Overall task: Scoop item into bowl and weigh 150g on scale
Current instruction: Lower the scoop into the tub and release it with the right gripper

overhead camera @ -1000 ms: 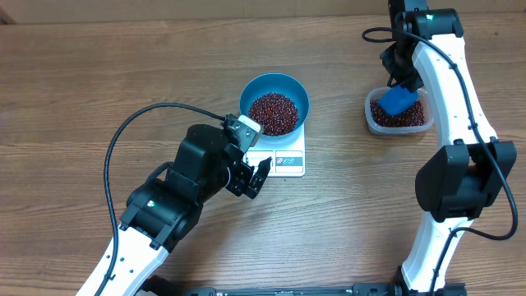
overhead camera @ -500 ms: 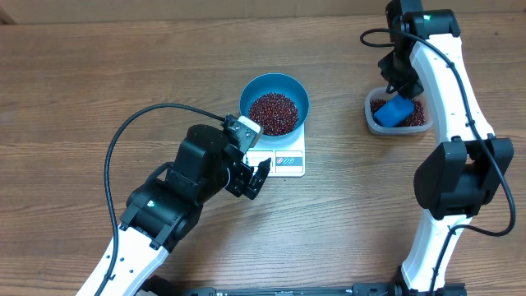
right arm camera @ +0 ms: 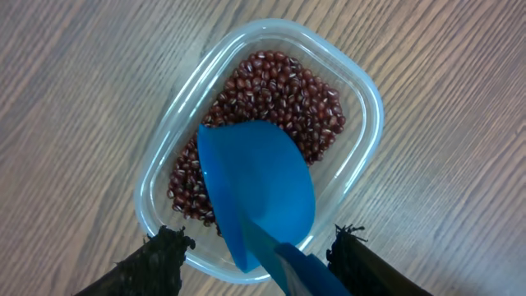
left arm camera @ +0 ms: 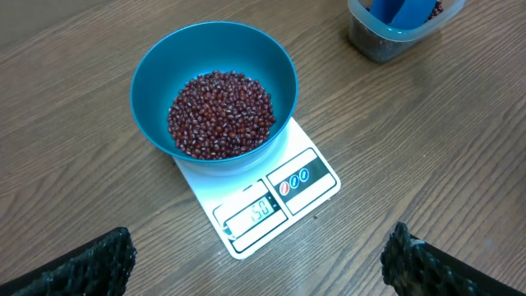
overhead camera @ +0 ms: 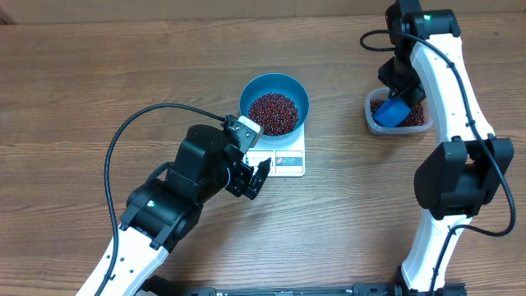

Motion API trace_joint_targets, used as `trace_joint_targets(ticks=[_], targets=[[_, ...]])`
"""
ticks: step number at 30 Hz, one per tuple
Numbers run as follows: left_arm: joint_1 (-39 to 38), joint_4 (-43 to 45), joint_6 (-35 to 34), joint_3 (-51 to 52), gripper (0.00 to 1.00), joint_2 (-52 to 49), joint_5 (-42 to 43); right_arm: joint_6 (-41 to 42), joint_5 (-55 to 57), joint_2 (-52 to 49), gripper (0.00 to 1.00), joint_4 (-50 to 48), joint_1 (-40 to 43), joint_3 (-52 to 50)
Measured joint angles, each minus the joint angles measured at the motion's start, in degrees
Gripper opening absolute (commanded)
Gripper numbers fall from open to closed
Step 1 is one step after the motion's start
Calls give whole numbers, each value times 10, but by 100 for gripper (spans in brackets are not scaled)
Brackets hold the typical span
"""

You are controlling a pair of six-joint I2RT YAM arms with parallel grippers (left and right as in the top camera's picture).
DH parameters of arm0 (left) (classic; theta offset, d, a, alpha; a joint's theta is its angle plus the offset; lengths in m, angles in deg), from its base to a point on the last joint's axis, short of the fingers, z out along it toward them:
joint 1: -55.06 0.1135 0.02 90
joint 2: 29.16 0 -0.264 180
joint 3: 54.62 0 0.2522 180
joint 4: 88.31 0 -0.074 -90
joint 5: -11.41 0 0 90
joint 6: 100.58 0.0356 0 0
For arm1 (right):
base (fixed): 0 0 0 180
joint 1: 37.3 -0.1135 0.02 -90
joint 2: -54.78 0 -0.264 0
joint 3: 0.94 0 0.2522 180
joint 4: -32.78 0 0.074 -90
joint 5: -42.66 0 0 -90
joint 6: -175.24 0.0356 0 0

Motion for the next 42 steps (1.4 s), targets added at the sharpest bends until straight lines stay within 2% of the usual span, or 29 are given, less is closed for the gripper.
trace_joint_targets(ticks=[12, 15, 17, 25, 42], targets=[[0, 3, 0, 0, 100, 0, 0, -13, 46, 0, 62, 89, 2, 0], [0, 4, 0, 0, 99, 0, 0, -32, 51, 0, 78, 101, 3, 0], [0, 4, 0, 0, 100, 0, 0, -55, 50, 0, 79, 101, 3, 0], [0, 5, 0, 0, 100, 0, 0, -87, 49, 0, 80, 101, 3, 0], [0, 13, 0, 0, 99, 0, 0, -88, 21, 5, 81, 63, 2, 0]])
